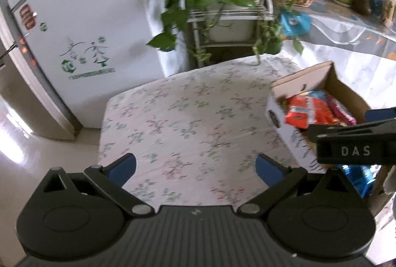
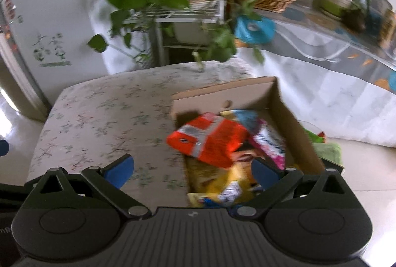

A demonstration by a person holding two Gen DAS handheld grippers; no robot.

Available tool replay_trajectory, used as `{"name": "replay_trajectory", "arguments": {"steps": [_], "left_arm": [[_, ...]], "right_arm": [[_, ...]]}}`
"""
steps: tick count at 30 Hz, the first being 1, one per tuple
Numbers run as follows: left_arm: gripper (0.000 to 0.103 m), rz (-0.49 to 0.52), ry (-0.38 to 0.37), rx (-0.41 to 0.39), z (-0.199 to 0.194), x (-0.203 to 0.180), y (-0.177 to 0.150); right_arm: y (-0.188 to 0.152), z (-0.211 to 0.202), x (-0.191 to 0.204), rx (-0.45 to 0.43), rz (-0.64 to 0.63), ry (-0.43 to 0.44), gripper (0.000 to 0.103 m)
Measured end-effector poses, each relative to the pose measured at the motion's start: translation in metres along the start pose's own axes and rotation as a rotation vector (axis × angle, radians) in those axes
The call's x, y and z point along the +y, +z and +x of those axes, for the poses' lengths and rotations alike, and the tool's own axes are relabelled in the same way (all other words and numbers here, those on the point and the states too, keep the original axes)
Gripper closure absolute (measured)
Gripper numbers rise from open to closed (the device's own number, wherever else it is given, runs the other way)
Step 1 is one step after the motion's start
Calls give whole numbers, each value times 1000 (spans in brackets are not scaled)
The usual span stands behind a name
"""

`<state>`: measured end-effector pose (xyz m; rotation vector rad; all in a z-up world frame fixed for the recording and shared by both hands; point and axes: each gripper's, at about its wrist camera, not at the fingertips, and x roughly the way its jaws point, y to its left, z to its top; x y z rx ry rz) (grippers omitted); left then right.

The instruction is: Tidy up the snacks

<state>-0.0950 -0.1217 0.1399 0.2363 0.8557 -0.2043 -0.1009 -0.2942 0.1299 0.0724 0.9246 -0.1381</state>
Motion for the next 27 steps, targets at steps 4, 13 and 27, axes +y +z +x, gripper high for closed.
{"name": "replay_trajectory", "arguments": {"steps": [4, 13, 27], "left_arm": [[1, -18, 25, 6, 5, 26, -8], [1, -150, 31, 80, 29, 84, -28], [1, -225, -25, 98, 28, 126, -45]], "right_arm": [[-4, 8, 22, 20, -35, 23, 0], [-22, 21, 64, 64, -91, 52, 0], [-68, 74, 115, 122, -97, 9, 0]]}}
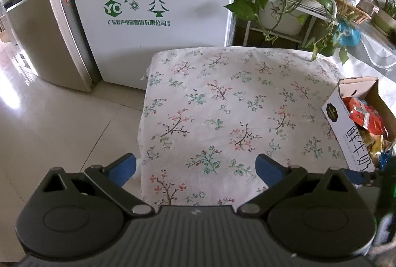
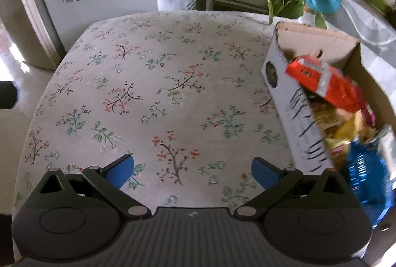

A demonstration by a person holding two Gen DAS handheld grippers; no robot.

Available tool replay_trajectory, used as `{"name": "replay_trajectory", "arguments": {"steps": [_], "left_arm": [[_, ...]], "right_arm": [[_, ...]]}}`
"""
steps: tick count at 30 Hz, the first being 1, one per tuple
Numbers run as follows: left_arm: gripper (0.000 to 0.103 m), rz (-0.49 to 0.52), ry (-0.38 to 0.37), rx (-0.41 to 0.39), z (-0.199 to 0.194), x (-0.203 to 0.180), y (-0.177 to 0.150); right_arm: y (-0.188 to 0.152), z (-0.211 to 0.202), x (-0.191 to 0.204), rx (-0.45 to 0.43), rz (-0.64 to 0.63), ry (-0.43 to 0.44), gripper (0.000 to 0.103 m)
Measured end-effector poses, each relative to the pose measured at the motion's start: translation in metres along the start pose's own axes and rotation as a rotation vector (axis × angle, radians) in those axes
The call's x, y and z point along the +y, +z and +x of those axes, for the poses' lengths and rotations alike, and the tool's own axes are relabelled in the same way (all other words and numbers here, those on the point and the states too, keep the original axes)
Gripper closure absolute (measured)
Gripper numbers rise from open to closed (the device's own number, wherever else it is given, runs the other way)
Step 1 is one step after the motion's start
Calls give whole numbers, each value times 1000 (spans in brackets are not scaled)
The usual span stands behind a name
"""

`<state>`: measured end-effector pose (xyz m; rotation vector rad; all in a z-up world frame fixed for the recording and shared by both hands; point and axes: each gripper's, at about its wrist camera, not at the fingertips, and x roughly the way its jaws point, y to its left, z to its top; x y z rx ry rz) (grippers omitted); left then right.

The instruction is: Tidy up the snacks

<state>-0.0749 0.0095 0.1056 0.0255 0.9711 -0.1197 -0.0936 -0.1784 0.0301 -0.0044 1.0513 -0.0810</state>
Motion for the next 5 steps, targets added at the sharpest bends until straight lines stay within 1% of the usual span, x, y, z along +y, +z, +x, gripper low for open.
{"name": "replay_trajectory", "arguments": {"steps": [2, 5], "left_arm": [[1, 0, -10, 1, -1, 3, -2], [1, -7, -24, 0, -2, 9, -2]], "right_arm": [[-5, 8, 2, -15, 32, -11, 0], [-11, 20, 7, -8, 60, -24, 0]]}}
